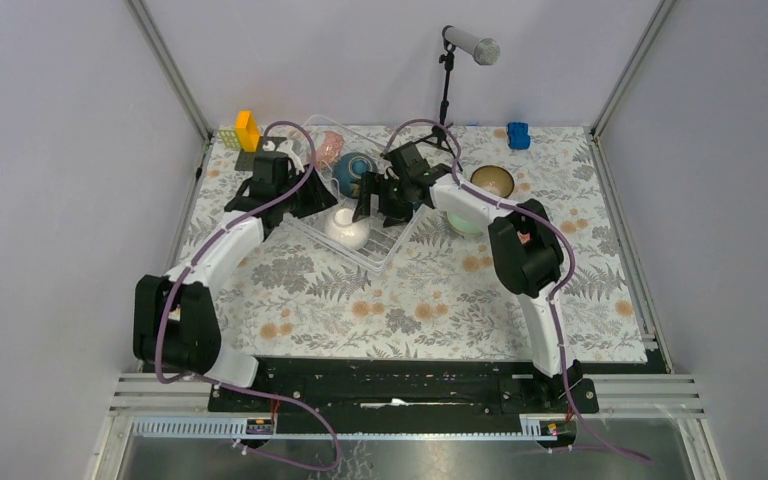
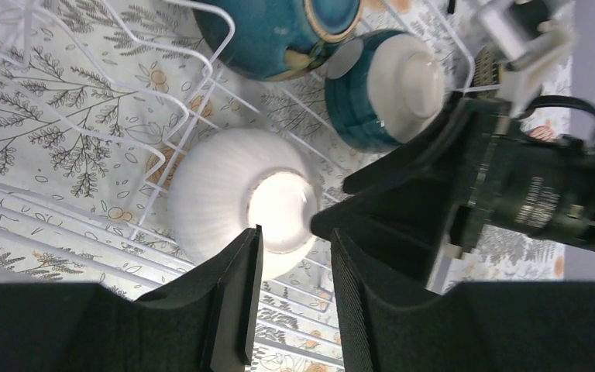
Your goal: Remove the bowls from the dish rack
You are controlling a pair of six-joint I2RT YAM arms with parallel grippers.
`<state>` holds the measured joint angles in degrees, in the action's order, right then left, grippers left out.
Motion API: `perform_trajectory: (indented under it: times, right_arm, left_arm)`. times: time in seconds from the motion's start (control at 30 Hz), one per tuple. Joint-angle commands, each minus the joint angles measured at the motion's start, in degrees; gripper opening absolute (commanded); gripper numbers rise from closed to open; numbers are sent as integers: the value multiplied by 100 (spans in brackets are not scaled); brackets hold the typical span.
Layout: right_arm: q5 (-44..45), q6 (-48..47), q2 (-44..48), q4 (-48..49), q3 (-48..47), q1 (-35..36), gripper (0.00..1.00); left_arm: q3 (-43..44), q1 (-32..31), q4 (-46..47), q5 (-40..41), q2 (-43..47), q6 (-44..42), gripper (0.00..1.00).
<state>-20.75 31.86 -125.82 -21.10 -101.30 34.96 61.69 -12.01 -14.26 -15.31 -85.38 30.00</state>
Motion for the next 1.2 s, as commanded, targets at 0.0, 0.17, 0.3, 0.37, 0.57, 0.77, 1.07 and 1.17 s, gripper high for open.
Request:
perform_trajectory:
  times: [0.0,0.17,0.3,0.37,0.57,0.77,1.07,1.17]
  right_arm:
    - [-240,242,-144,294,-138,97,100]
    - [-423,609,-124,929,178,92,100]
    - [-452,919,2,1529,560,91,100]
    - [-398,1080,100,1928,801,92,100]
    - [-272,1380,17,2066,966,98,100]
    - [-227,1504,-115,2436,1082,99,100]
    - [326,1240,-69,1700,943,125,100]
    - [365,1391,125,1750,1107,135,100]
  left_arm:
    - [-60,-3,208,205,532,173,44]
    - [-79,-3,43,542,626,168,51]
    - [101,-3,-260,767,251,129,51]
    - [115,5,-260,815,112,133,50]
    - [178,15,-178,816,-235,140,47]
    - [235,15,-187,808,-514,91,45]
    - [271,15,-256,819,-762,-1,39]
    - [299,15,-218,738,-862,4,35]
